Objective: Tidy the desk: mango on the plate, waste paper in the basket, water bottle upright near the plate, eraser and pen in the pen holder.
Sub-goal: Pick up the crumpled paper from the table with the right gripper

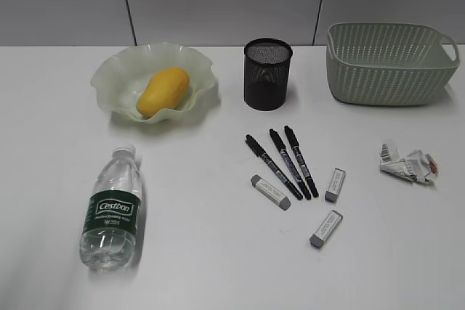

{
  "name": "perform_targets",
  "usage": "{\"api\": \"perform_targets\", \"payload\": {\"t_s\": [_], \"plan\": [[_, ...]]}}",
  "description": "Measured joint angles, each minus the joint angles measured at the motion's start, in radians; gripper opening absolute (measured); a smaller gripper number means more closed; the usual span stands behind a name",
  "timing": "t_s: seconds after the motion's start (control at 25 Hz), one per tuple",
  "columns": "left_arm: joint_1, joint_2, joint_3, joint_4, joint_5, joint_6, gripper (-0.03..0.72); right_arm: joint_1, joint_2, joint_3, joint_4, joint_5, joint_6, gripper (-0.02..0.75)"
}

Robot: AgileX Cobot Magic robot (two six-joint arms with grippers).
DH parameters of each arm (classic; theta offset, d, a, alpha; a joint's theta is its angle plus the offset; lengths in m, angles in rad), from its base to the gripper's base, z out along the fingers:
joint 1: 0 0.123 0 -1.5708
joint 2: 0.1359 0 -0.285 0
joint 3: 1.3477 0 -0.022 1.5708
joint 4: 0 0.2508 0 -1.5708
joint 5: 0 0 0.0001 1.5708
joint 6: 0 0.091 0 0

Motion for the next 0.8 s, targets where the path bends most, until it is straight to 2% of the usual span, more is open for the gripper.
{"api": "perform_targets", "payload": {"t_s": [0.28, 0.52, 0.8], "plan": [[0.000, -0.270, 0.145, 0.075, 0.174, -0.150, 0.525, 0.000, 0.000, 0.000, 0.024, -0.007, 0.000, 0.402], [0.000, -0.354, 0.188, 0.068, 0.224, -0.165, 0.522, 0.000, 0.000, 0.000, 0.023, -0.010, 0.000, 0.402], [0.000, -0.407, 0.188, 0.064, 0.225, -0.165, 0.455, 0.000, 0.000, 0.000, 0.029, -0.016, 0.000, 0.402]]}}
